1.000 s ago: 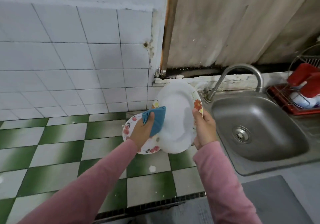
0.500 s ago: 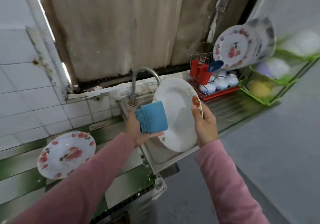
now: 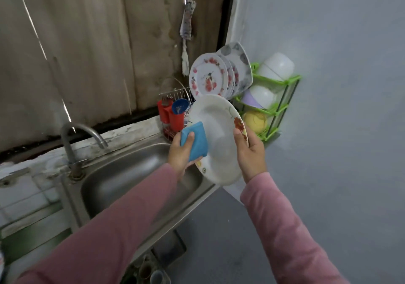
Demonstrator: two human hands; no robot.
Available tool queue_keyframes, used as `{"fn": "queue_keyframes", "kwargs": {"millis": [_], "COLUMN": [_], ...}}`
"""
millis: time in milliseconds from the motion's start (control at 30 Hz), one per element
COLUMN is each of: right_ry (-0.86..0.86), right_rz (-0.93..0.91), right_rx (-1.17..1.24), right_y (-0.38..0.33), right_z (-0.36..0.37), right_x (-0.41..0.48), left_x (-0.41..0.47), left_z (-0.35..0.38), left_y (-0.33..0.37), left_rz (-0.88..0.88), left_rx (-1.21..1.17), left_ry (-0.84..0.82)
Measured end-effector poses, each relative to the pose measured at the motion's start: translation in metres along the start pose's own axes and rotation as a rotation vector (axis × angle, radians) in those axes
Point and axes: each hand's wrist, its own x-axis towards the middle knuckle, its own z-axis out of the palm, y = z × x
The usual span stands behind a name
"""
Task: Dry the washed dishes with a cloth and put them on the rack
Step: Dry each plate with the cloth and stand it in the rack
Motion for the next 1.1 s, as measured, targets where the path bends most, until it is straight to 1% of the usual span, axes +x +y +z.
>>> {"fn": "queue_keyframes", "kwargs": {"millis": [100, 267, 367, 500, 567, 700, 833, 933, 1100], "right_ry": [0.034, 0.049, 0.084, 0.065, 0.051, -0.003, -0.097, -0.178, -0.215], "right_rz": [-0.079, -0.161, -0.228, -0.281, -0.288, -0.299, -0.302, -0.283, -0.24], "right_rx": [-0.005, 0.012, 0.035, 0.032, 0.052, 0.079, 0.025, -0.032, -0.116], "right_y": [0.008, 0.014, 0.014, 0.017, 0.022, 0.041, 0.064, 0.08, 0.107], "right_z": [-0.016, -0.026, -0.021, -0.004, 0.006, 0.025, 0.045, 0.06, 0.09], "right_x": [0.037, 0.111, 0.169, 0.243, 0.272, 0.312, 0.346, 0.366, 0.392], "left_x": [0.04, 0.123, 0.169, 0.221, 0.249, 0.29, 0.318, 0.33, 0.34], "left_z": [0.032, 0.067, 0.088, 0.111, 0.118, 0.12, 0.114, 0.11, 0.11], "left_y": [0.002, 0.011, 0.026, 0.057, 0.071, 0.075, 0.062, 0.05, 0.041], "left_rz": [0.163, 0.318, 0.391, 0.505, 0.499, 0.478, 0.434, 0.399, 0.397], "left_rx": [0.222, 0.378, 0.354, 0.325, 0.276, 0.313, 0.26, 0.232, 0.271], "left_ry": [0.078, 0.165, 0.199, 0.292, 0.344, 0.477, 0.559, 0.66, 0.783]}}
